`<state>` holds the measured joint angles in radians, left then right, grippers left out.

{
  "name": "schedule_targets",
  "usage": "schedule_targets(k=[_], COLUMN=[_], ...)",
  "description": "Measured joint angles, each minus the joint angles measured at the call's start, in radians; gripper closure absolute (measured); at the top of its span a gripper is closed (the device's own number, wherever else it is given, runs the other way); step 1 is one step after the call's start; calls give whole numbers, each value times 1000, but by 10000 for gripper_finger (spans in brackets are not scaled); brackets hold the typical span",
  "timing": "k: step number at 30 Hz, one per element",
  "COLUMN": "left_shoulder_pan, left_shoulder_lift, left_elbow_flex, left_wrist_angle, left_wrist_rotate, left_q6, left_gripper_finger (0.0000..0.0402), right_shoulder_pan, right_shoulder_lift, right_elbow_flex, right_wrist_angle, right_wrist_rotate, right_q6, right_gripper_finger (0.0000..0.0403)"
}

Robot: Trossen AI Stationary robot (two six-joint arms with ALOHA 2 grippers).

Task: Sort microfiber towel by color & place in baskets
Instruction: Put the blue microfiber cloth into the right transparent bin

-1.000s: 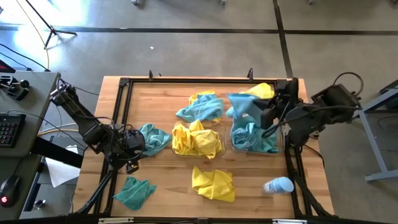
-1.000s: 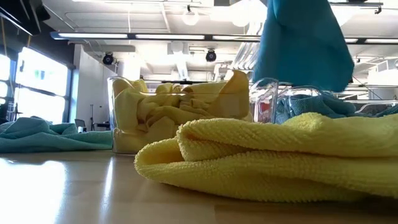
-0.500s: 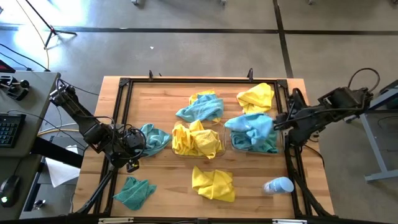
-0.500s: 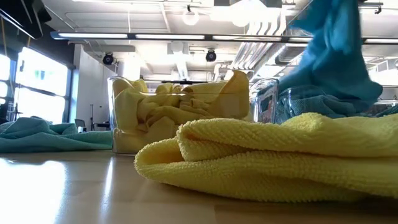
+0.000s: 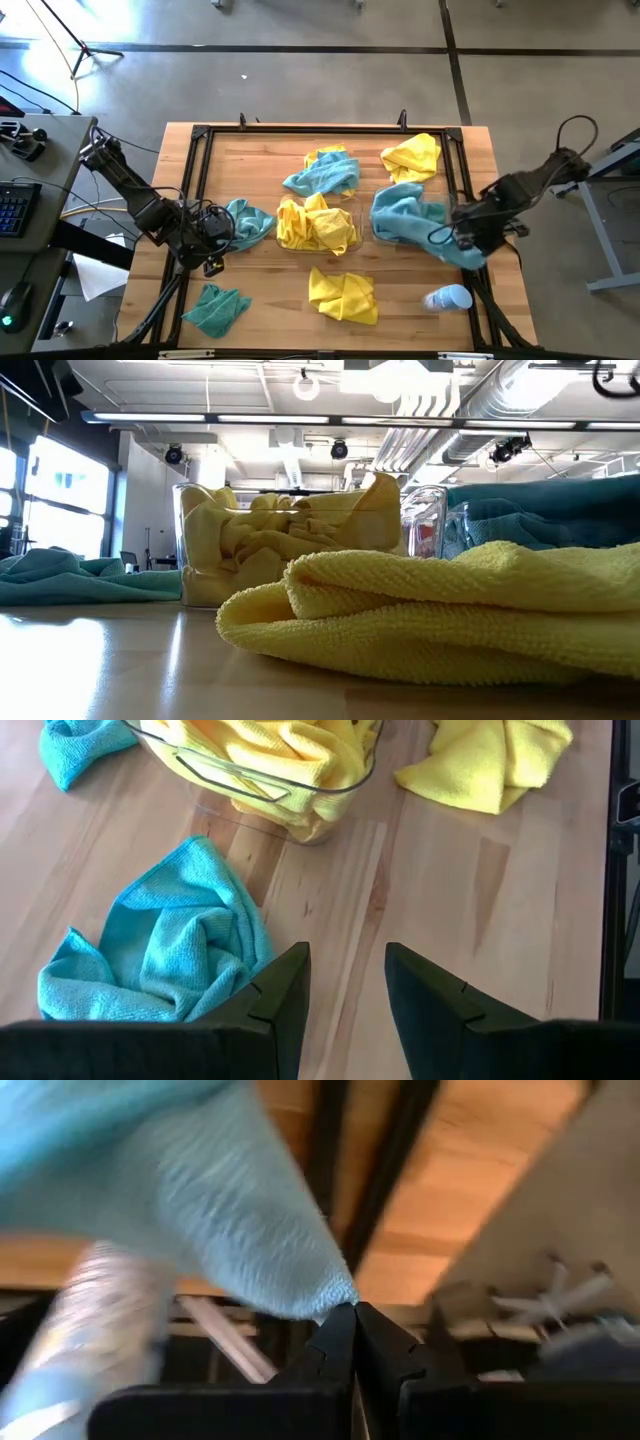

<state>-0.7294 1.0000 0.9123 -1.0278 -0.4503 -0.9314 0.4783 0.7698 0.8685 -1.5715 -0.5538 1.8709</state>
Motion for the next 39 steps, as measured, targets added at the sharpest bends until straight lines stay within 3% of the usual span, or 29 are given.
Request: schedule_targets(k=[3, 5, 9, 16, 20, 22, 27, 29, 33, 39], left_shoulder_pan=[13, 25, 46, 76, 84, 84, 84, 84, 84, 84], left_shoulder_lift=[0, 0, 0, -1, -1, -1, 0, 0, 0, 0], left_elbow_flex=[0, 0, 0, 0, 0, 0, 0, 0, 0, 0], left_wrist_angle=[0, 0, 0, 0, 0, 0, 0, 1, 1, 1], left_wrist_rotate=[3, 14, 49, 55, 54, 53, 53, 53, 53, 51], left_q6=[0, 1, 22, 35, 37, 37, 36, 37, 36, 35], left_gripper_finger=[280, 280, 280, 280, 280, 280, 280, 280, 280, 280], right_shoulder_pan=[26, 29, 28, 23, -11, -36, -94, -97, -97, -99], right_shoulder_lift=[-4, -2, 0, 35, 62, 79, 120, 135, 164, 175], right_elbow_flex=[-50, -35, 117, 411, 422, 387, 232, 159, 45, -95], right_wrist_angle=[5, 34, 55, 4, 2, 0, 1, 4, 82, 370], right_wrist_rotate=[-15, 50, 332, 975, 1158, 1123, 736, 660, 654, 655], right_q6=[17, 14, 33, -58, -210, -251, -278, -266, -229, -224], right_gripper_finger=[403, 403, 403, 403, 403, 403, 403, 403, 403, 403])
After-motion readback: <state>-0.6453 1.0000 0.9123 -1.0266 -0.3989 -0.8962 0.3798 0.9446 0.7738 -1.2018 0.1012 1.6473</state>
